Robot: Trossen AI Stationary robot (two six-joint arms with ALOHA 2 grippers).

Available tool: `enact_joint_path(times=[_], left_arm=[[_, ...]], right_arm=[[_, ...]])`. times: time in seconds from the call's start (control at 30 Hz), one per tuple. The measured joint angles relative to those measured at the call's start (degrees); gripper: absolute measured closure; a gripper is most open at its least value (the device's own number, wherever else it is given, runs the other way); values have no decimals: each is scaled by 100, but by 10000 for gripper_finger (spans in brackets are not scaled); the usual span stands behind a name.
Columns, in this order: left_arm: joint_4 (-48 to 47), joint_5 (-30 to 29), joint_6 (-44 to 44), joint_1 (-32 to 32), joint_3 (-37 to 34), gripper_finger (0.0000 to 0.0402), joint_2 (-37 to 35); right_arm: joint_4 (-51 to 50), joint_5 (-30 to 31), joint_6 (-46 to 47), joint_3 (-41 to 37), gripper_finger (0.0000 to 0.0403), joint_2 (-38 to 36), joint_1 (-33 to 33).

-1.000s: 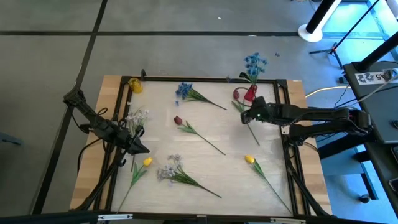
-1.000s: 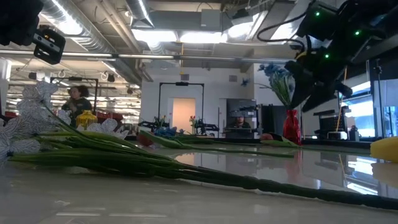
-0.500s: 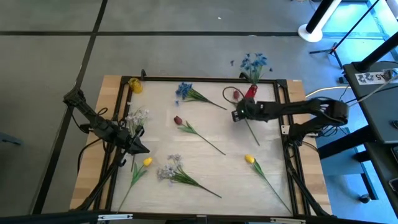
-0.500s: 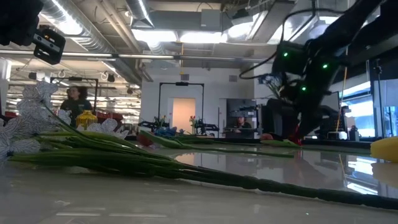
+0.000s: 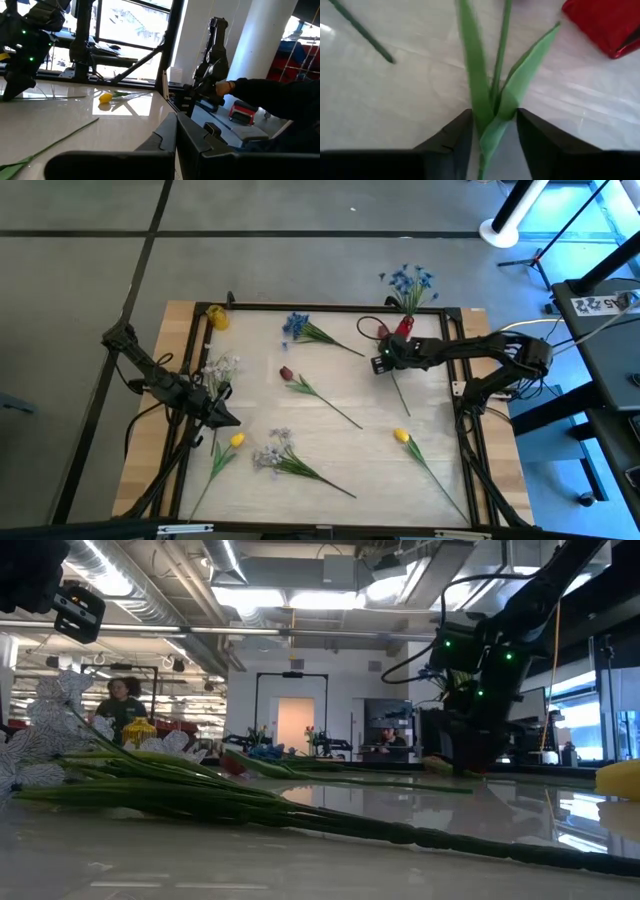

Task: Sort flowers into vase by color
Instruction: Put the right red flower into the red vase

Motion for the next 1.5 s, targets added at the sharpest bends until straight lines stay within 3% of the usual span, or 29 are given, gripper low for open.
enact_joint_path(times=[0.3,0.5,0.67,0.8,0.97,1.23,1.37,1.5], left_arm=[[-2,-1,0,0,0,401,0],[-1,1,0,0,0,401,0],[-4,-2,0,2,0,401,0],[-2,1,0,2,0,401,0],[1,1,0,2,0,401,0],[-3,1,0,1,0,401,0],[-2,1,0,0,0,401,0],[-6,-2,0,2,0,401,0]], right_arm=[[-59,242,-153,39,388,99,246],[-59,550,-354,487,380,-109,704],[50,1283,-548,1005,396,-248,1185],[401,2219,-928,1340,391,-398,1689],[2137,3153,-1600,1164,398,-704,2307],[4931,4221,-3060,-188,399,-1077,2677],[6290,4668,-4111,-841,399,-1339,2594],[8325,4776,-5842,-1344,400,-1535,2401]])
